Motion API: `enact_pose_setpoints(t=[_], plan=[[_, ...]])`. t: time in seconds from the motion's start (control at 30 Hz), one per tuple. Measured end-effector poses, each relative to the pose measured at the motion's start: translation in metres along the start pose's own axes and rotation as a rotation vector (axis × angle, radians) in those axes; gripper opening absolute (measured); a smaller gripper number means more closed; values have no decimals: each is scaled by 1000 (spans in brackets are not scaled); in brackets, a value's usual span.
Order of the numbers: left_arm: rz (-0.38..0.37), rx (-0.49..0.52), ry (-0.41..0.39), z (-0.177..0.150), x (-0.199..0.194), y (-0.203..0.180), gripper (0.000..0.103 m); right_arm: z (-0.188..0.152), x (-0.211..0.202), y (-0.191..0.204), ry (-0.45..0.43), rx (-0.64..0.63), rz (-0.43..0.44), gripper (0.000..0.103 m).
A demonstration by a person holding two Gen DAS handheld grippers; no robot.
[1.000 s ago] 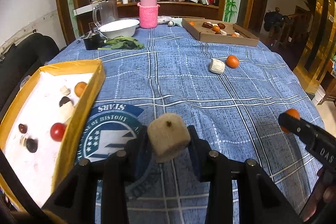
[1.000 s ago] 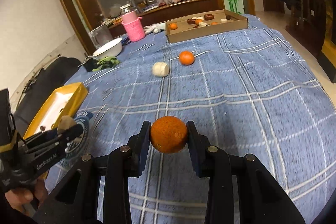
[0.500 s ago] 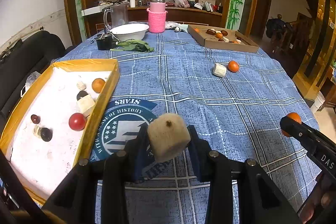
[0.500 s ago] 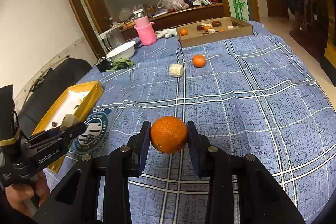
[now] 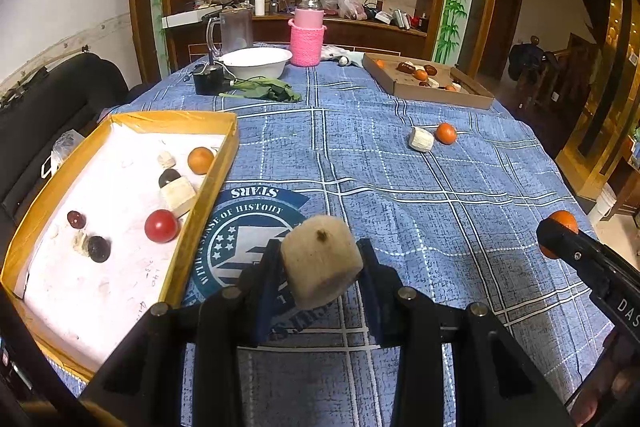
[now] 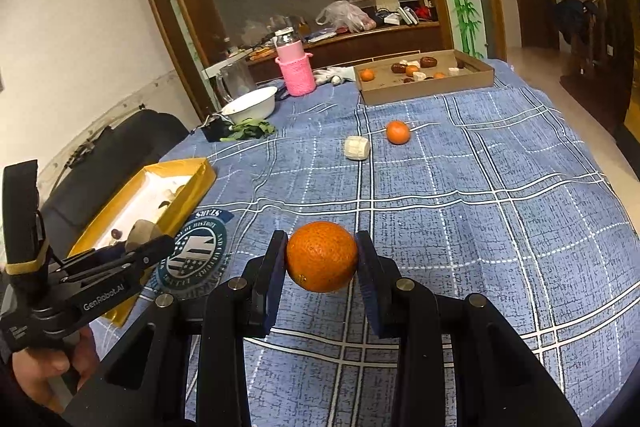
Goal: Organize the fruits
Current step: 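Carry the orange and beige cylinder toward the white tray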
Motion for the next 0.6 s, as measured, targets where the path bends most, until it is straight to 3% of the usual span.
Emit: enact_pose_setpoints(t=[0.6], plan=[[54,-71,-16,-6,-18,40,39,-8,-5,24,4,-55,48,33]])
Point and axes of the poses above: each gripper's, at about its wrist camera, not at the fingertips, and x roughly the way its jaws point, y to its left, z to its top, the point moved 4 cm from there along x, roughly the way its jaws point, and after that the axes turned 13 degrees about -z, right-handed, at the moved point
